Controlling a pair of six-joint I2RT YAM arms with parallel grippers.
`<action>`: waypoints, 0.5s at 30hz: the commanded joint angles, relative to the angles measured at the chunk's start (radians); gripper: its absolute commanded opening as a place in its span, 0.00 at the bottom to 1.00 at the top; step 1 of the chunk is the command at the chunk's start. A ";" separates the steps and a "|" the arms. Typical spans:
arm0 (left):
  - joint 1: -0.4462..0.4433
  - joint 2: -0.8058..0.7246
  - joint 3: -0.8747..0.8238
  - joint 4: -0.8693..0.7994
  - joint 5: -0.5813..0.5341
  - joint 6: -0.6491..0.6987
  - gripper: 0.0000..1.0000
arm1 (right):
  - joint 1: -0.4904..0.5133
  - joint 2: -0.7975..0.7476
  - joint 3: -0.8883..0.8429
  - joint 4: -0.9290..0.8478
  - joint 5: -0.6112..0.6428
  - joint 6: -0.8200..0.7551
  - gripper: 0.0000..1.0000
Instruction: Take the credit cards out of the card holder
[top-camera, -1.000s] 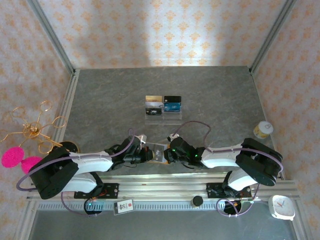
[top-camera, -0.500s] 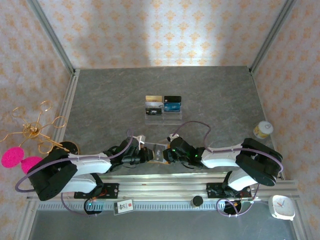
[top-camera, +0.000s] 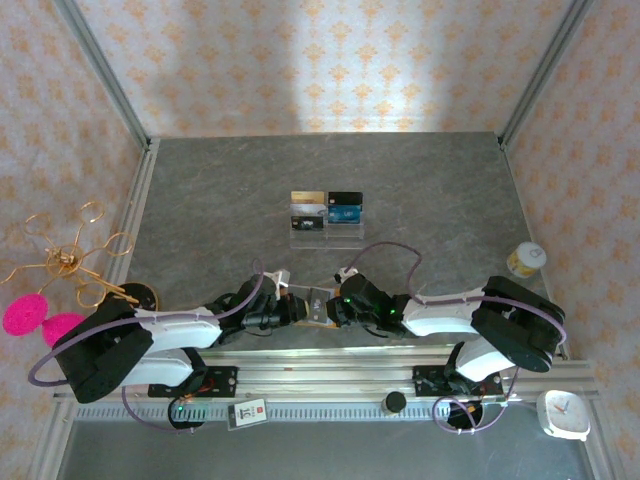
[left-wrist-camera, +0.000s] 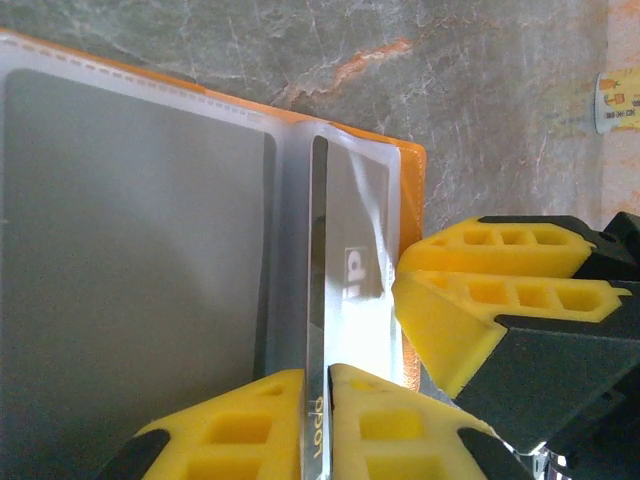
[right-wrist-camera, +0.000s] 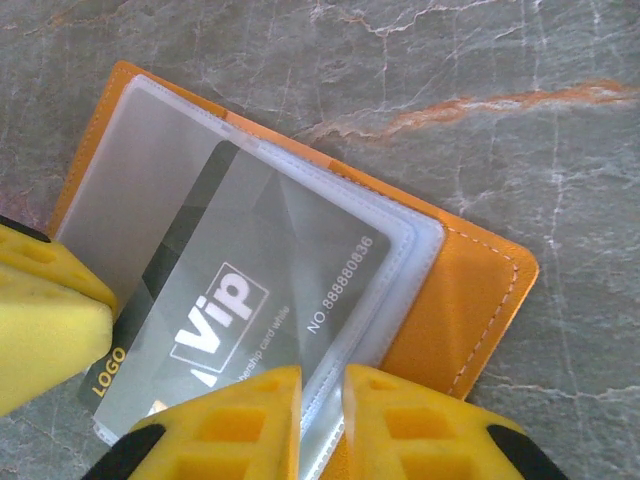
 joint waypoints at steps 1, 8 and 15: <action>-0.004 -0.014 -0.014 0.043 0.005 -0.011 0.08 | 0.005 0.002 -0.003 -0.033 0.007 -0.012 0.18; -0.003 -0.013 -0.018 0.066 0.023 -0.013 0.00 | 0.005 -0.029 -0.003 -0.055 0.011 -0.016 0.20; -0.003 -0.060 -0.031 0.065 0.021 0.000 0.00 | 0.005 -0.038 0.023 -0.081 0.011 -0.034 0.28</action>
